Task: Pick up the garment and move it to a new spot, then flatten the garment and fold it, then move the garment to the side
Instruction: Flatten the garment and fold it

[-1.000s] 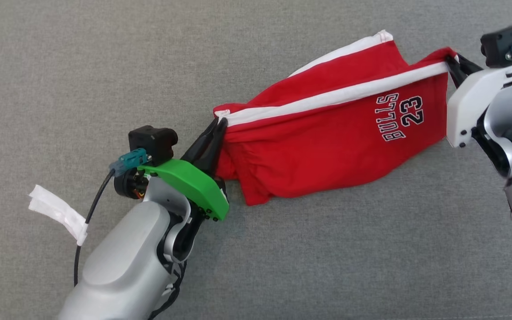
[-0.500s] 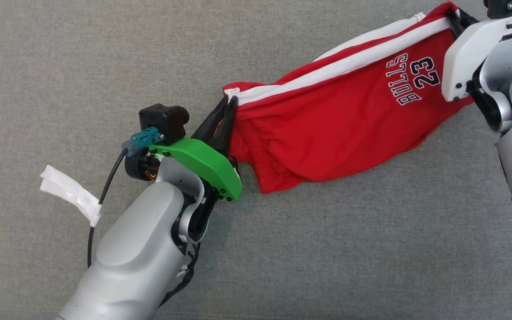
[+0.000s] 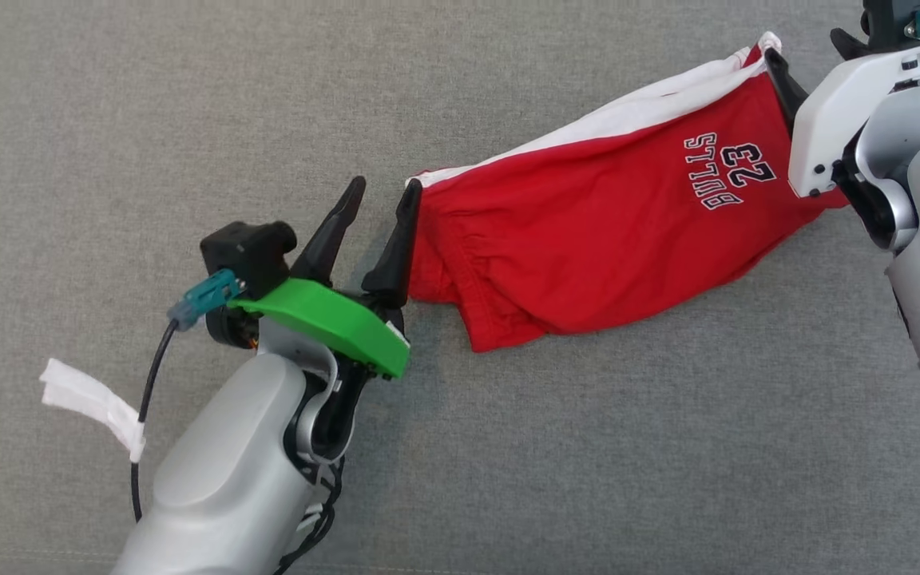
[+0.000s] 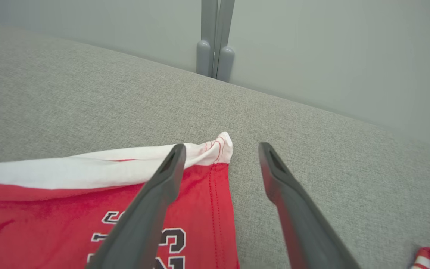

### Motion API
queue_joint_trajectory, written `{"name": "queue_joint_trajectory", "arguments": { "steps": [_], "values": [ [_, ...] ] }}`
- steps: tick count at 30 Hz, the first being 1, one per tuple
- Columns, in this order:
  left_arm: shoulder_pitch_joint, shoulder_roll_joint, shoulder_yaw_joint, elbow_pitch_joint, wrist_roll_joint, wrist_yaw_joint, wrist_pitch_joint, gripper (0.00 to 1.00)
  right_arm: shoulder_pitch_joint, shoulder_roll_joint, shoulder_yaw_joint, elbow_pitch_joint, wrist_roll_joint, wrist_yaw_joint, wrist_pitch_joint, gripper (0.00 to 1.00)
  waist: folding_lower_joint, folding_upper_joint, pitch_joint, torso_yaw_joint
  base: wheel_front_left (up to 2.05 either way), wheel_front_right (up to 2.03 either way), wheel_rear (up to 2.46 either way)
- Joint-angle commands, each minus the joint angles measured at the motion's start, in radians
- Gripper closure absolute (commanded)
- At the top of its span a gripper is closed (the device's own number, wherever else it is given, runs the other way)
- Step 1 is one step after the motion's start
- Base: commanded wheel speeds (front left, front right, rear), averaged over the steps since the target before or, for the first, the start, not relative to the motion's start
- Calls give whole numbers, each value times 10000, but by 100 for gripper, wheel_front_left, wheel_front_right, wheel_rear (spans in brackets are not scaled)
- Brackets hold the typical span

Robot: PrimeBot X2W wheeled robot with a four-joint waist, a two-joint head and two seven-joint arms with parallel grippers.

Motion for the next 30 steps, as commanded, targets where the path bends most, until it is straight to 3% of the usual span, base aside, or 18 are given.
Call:
{"name": "queue_joint_trajectory", "arguments": {
  "steps": [1, 6, 17, 23, 30],
  "values": [
    [310, 122, 131, -42, -43, -127, -154, 0, 212, -75, 56, 20, 186, -16, -12, 0, 0, 0, -317, -26, 0, 0, 0],
    [1003, 285, 1325, -581, 736, -350, -466, 0, 508, -290, -103, 203, 645, -16, 139, 0, 0, 0, -639, 26, 0, 0, 0],
    [2897, -559, 4879, -1962, 4405, -1141, -450, 0, 862, -188, -786, 936, 1230, -16, 141, 0, 0, 0, -446, 266, 0, 0, 0],
    [3116, -799, 5668, -2098, 5250, -1296, -453, 0, 587, 92, -1200, 1671, 1199, -16, -60, 0, 0, 0, -61, 446, 0, 0, 0],
    [3092, -916, 5645, -2102, 5415, -1309, -452, 0, 343, 365, -1338, 2486, 1311, -16, -141, 0, 0, 0, 82, 673, 0, 0, 0]
  ]
}}
